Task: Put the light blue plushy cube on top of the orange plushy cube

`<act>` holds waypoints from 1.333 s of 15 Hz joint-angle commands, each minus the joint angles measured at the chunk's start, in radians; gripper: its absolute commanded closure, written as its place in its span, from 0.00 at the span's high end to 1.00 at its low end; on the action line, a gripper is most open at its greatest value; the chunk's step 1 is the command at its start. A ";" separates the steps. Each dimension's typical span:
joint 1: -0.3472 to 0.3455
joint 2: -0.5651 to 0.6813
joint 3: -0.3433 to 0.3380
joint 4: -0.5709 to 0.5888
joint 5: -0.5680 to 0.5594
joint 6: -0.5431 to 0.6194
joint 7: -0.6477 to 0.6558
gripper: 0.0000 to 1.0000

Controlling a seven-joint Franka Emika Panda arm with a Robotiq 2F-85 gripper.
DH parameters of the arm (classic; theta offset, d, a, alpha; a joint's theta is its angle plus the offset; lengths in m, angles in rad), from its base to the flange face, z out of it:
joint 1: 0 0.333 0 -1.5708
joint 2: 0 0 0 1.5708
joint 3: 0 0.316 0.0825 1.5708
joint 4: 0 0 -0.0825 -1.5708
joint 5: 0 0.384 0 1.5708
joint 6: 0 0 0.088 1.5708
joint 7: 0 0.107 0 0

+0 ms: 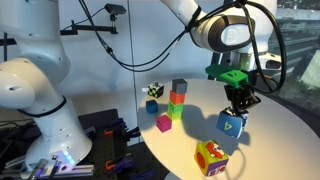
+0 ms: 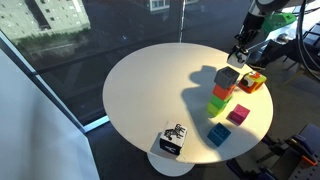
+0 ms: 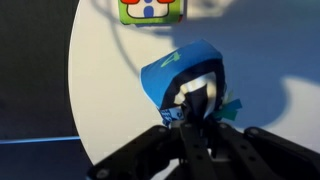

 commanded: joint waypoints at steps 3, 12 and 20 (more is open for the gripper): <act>-0.001 -0.084 -0.022 -0.068 -0.019 -0.052 0.058 0.06; -0.008 -0.152 -0.054 -0.156 -0.043 -0.046 0.068 0.07; -0.020 -0.168 -0.076 -0.191 -0.031 -0.043 0.063 0.07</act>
